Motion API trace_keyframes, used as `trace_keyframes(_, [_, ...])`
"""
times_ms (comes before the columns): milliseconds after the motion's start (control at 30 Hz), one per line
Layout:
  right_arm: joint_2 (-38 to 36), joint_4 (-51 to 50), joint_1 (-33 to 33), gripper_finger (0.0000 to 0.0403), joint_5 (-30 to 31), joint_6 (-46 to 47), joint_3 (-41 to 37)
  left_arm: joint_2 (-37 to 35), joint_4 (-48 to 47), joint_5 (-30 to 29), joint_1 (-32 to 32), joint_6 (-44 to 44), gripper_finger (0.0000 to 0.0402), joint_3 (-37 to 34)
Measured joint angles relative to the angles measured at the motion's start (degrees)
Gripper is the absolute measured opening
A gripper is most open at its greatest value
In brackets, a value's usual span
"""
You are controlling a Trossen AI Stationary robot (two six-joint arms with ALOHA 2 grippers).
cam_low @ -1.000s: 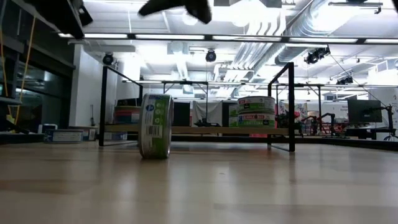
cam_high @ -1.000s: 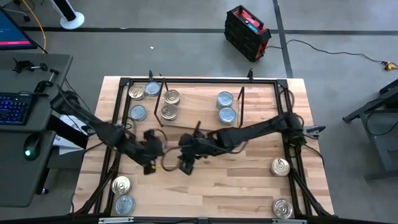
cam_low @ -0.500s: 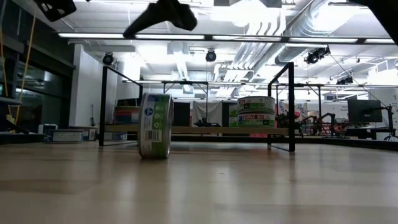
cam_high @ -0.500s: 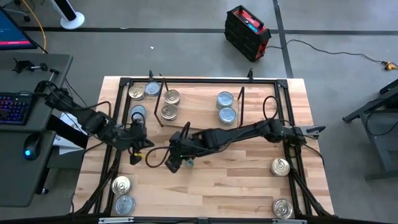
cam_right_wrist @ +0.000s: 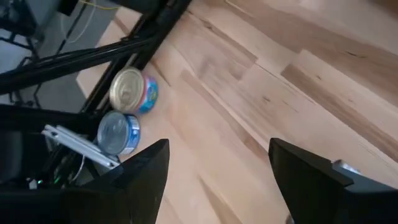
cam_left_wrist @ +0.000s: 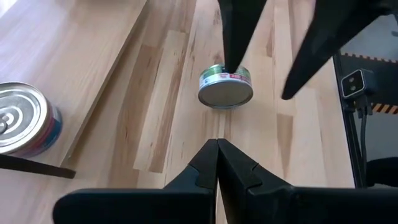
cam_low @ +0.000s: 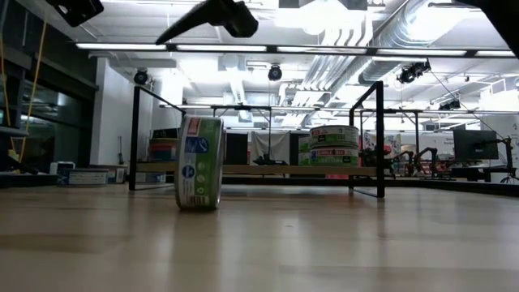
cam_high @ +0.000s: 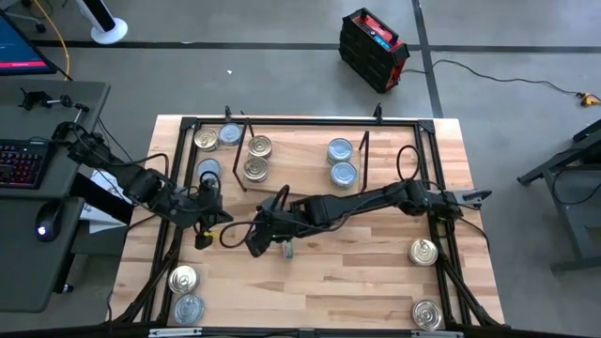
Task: Stack canned seafood by type on shelf
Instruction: Stack the green tuna can on top of the other green tuna can on the shelf
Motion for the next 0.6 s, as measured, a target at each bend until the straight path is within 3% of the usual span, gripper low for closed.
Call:
trace_keyframes(167, [0.0, -9.1, 1.4, 0.0266, 1.5, 7.6, 0.0, 0.0, 0.0, 0.0, 0.0, 1.5, 0.0000, 0.0])
trace_keyframes(333, [0.0, -28.1, 3.8, 0.0266, 5.3, 26.8, 0.0, 0.0, 0.0, 0.0, 0.0, 1.9, 0.0000, 0.0])
trace_keyframes(600, [0.6, -19.1, 4.3, 0.0266, 6.2, 29.7, 0.0, 0.0, 0.1, 0.0, 0.0, 2.4, 0.0000, 0.0])
